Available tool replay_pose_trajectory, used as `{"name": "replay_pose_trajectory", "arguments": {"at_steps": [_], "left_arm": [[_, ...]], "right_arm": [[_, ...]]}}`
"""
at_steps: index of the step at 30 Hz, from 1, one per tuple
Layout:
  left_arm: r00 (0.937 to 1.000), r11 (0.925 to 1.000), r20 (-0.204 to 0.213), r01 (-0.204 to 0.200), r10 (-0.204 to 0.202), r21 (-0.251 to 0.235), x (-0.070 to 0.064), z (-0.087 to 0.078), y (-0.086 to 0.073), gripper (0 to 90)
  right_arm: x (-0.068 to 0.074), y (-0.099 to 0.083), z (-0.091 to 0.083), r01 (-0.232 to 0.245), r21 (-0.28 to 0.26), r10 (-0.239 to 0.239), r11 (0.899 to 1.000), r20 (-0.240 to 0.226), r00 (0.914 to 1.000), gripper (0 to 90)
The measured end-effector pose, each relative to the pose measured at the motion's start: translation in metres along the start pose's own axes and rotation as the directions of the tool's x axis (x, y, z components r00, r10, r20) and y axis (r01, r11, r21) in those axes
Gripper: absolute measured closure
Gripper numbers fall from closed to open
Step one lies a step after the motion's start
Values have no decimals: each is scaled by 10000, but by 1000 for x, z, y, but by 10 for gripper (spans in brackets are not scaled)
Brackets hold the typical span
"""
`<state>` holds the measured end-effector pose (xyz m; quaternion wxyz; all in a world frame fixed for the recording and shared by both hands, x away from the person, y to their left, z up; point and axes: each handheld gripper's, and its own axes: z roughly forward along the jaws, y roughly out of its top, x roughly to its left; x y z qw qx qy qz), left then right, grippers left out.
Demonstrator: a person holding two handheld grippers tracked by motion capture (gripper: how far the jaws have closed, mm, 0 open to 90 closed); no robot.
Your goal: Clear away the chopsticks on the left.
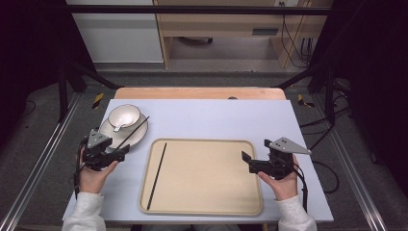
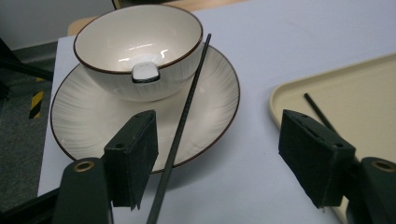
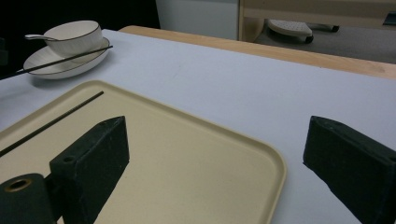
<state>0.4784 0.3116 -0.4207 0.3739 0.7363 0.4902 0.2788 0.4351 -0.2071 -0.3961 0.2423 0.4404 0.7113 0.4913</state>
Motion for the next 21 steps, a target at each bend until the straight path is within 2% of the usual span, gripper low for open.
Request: {"name": "replay_pose_trajectory", "arguments": {"at_steps": [3,5,7,12,21], "left_arm": [[10000,9996,-56,-77,79,269,7,12,-1,299],[10000,9991,-14,89,-89,419,12,19,-2,315],[9998,9984,-170,52,-43,563,14,25,-3,350],[9992,9979,-284,291,-275,574,24,38,-5,446],[10000,9957,-91,7,1,926,32,49,-8,599]], "right_arm": [[0,-1,2,21,92,-21,10000,-2,10000,71],[0,-1,3,24,145,-24,9999,11,10000,71],[0,-1,3,35,175,-35,9998,7,10000,72],[1,-1,2,9,161,-9,9999,-7,10000,71],[2,-1,4,35,233,-35,9997,1,10000,72]]}}
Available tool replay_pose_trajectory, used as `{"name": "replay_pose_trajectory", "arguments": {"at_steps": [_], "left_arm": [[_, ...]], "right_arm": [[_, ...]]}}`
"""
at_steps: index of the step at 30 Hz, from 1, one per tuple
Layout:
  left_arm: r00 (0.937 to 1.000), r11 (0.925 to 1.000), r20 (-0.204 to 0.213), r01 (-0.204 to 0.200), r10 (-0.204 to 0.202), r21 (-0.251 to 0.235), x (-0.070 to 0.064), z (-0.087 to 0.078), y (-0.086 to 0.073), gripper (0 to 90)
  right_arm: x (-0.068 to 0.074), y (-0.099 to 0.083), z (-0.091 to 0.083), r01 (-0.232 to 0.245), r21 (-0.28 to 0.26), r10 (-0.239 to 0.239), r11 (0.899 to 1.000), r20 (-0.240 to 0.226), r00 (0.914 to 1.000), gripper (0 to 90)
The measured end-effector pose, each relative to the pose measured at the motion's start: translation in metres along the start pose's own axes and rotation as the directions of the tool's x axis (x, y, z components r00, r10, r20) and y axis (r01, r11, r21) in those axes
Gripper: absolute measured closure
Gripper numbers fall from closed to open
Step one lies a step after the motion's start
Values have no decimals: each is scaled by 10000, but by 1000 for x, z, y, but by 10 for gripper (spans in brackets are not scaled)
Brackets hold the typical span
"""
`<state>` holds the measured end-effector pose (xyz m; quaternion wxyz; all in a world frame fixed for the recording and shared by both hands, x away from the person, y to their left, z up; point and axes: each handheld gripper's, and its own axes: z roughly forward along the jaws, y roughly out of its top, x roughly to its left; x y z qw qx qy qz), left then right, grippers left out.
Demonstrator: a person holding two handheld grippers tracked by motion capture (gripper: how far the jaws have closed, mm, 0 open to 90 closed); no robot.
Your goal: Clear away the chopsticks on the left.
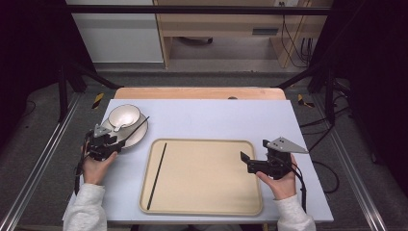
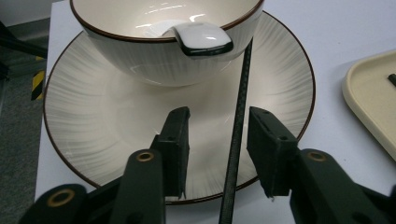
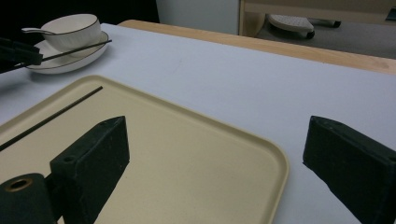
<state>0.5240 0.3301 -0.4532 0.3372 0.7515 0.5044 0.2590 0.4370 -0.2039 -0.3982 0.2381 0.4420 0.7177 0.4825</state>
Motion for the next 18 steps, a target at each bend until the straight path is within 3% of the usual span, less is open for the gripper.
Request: {"name": "replay_pose_trajectory", "arguments": {"at_steps": [10,16,18], "left_arm": [[9991,9998,387,-161,157,105,-1,8,0,788],[9979,9998,616,-200,198,35,-5,8,1,836],[9972,9992,652,-386,376,132,-6,7,2,843]], "right_arm": [[0,-1,2,37,85,-36,10000,-4,10000,72],[0,-2,3,48,141,-48,9999,8,10000,72],[0,-1,2,35,132,-35,9999,14,10000,72]]}}
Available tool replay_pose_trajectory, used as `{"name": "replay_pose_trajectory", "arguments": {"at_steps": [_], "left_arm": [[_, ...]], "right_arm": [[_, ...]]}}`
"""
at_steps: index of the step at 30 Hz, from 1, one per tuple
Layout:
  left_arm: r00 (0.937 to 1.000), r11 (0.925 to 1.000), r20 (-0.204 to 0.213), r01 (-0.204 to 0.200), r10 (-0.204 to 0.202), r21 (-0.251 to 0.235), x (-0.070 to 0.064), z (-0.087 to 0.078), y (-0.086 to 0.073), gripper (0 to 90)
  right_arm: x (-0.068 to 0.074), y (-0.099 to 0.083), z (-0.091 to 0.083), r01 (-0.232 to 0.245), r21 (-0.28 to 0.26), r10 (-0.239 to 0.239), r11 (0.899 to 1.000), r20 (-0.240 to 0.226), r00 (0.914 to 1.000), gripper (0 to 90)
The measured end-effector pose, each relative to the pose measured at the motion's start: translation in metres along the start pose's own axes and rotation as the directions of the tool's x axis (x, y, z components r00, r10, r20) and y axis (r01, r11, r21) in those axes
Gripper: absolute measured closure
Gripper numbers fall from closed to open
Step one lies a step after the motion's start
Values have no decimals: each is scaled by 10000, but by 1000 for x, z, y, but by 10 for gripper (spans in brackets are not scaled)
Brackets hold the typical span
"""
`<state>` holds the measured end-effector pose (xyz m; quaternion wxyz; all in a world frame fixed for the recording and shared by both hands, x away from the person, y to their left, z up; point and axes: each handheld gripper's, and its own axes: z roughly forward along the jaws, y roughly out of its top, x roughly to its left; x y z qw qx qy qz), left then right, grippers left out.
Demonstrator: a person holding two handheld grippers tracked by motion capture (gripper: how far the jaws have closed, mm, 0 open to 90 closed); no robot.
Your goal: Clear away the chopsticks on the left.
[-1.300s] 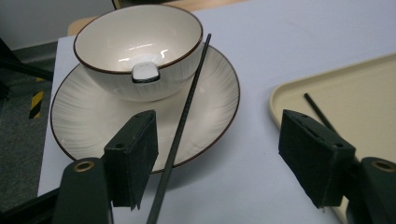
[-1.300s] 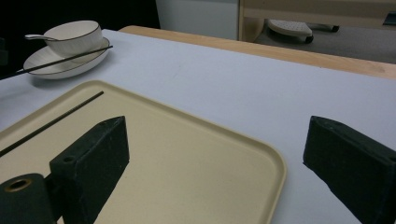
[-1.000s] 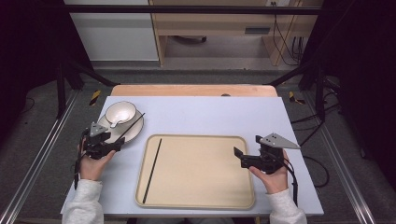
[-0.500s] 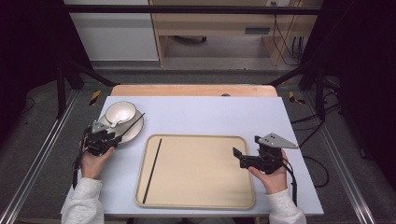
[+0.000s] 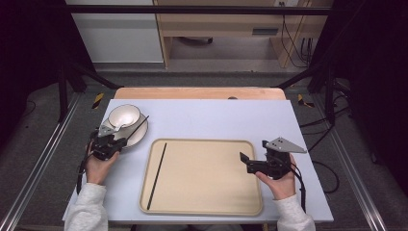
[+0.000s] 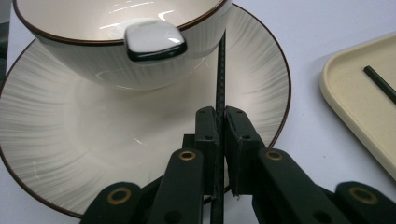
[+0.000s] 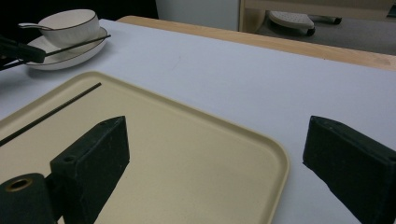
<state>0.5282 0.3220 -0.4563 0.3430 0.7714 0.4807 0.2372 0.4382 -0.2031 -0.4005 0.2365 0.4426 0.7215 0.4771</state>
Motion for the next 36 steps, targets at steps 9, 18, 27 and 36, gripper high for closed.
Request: {"name": "replay_pose_trajectory", "arguments": {"at_steps": [9,18,27,36], "left_arm": [[9998,9998,129,139,-137,-166,-8,-3,3,857],[9999,9983,77,-107,111,-573,-27,-18,11,857],[9996,9964,164,-229,243,-812,-49,-33,18,858],[9998,9943,61,-165,173,-1050,-74,-48,16,858]], "right_arm": [[-1,0,-1,-16,-33,16,10000,23,10000,72],[-3,2,-6,-77,-148,78,9999,93,9999,69],[-4,3,-9,-78,-234,81,9997,140,9999,66],[-5,5,-13,-97,-390,103,9992,154,9998,66]]}}
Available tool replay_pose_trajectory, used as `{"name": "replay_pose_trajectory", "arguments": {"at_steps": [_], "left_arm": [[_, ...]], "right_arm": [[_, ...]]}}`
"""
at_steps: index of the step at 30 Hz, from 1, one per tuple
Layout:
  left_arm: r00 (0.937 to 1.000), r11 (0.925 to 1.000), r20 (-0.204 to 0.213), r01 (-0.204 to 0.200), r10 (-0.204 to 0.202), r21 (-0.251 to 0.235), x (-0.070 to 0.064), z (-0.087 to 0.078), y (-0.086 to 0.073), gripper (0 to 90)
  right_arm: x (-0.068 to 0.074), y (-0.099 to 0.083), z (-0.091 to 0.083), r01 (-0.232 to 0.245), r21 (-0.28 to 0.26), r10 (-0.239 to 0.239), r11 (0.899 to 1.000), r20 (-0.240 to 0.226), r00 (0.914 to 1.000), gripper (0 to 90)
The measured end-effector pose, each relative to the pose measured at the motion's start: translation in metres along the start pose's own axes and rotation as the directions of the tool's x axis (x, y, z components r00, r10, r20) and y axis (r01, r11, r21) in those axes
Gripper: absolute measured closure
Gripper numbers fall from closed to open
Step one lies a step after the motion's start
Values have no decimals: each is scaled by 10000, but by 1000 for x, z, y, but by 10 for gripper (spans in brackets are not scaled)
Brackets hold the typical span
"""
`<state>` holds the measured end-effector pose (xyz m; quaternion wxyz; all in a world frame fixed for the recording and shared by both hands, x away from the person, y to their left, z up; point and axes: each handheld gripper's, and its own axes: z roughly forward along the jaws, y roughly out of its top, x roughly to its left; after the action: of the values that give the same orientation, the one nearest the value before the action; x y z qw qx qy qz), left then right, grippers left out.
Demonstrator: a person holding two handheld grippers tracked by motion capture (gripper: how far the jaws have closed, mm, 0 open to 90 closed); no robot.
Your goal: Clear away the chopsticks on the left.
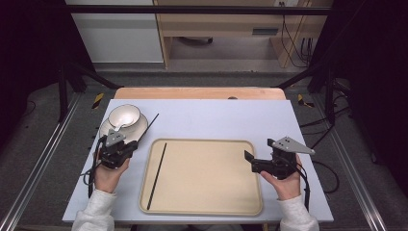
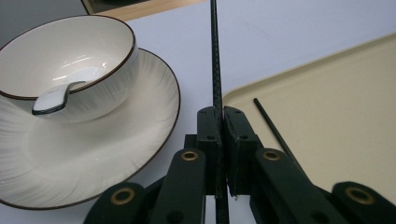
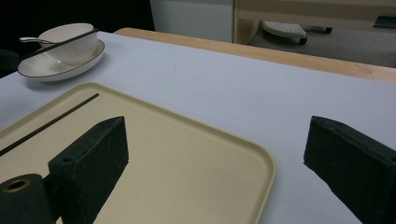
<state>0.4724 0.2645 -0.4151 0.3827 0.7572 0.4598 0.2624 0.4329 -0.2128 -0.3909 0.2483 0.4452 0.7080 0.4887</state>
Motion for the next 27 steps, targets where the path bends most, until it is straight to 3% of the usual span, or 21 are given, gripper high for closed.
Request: {"name": "replay_pose_trajectory", "arguments": {"at_steps": [9,14,19,24,27], "left_arm": [[10000,9993,20,98,-98,-349,-23,-19,-2,858],[9980,9952,-268,546,-570,-808,-40,-32,-4,859],[9967,9920,-361,683,-725,-1062,-55,-40,-4,859],[9933,9896,-750,785,-879,-1205,-69,-45,-5,859],[9889,9852,-731,1198,-1293,-1225,-76,-45,-7,859]], "right_arm": [[1,1,-1,28,-32,-28,10000,-9,10000,66],[0,1,-3,56,-93,-56,9999,5,10000,66],[2,2,-3,27,-99,-27,9999,1,10000,66],[2,2,-4,75,-135,-75,9999,-44,10000,66],[2,3,-5,17,-174,-18,9998,-41,10000,66]]}}
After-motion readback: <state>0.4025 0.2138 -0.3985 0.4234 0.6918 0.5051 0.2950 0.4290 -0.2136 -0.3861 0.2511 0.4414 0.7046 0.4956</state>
